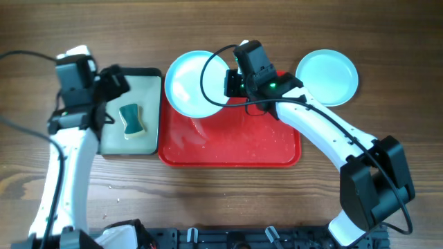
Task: Clean dirty plates on tray and stack at the side
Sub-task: 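Lift the blue plate off the red tray with the right gripper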
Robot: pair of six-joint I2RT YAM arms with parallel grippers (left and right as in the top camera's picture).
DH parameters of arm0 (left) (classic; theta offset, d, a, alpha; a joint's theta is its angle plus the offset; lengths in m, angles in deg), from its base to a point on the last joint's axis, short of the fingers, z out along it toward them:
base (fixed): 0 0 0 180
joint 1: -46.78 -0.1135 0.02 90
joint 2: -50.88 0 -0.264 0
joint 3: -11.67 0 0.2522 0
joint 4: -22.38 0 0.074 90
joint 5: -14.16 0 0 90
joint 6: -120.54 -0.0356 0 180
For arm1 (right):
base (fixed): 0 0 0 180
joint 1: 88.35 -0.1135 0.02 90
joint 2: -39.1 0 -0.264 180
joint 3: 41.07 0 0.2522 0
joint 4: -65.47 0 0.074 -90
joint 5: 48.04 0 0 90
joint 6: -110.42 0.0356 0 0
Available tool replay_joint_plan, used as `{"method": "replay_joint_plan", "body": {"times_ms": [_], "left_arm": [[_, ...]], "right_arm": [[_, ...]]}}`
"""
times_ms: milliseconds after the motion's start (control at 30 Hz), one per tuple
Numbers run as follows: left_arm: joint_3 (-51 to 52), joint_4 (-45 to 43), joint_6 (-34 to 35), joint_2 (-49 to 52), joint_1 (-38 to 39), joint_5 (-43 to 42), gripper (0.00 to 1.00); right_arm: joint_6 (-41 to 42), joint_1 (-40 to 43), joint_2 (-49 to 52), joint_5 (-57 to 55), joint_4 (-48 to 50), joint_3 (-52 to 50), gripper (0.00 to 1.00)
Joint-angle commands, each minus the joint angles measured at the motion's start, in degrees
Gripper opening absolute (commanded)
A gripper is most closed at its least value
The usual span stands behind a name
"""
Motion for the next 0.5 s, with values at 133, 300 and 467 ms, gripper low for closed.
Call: {"method": "replay_joint_plan", "body": {"times_ms": [133,300,467], "left_arm": [[-0.98,-0.57,4.35,-8.79,-7.10,2.03,1.00],[-0.98,-0.46,4.35,-8.52,-7.10,2.03,1.00],[-0.96,2.69,4.35,-8.52,-7.10,2.03,1.00]], "right_arm": [[4.11,-6.05,0.92,-1.57,13.42,1.25,0.04],[5.38,-11.96,9.03,-6.05,24.24,1.42,0.04],[-6.99,-16.22,12.90,-18.56,26.82,4.04,0.04]]}}
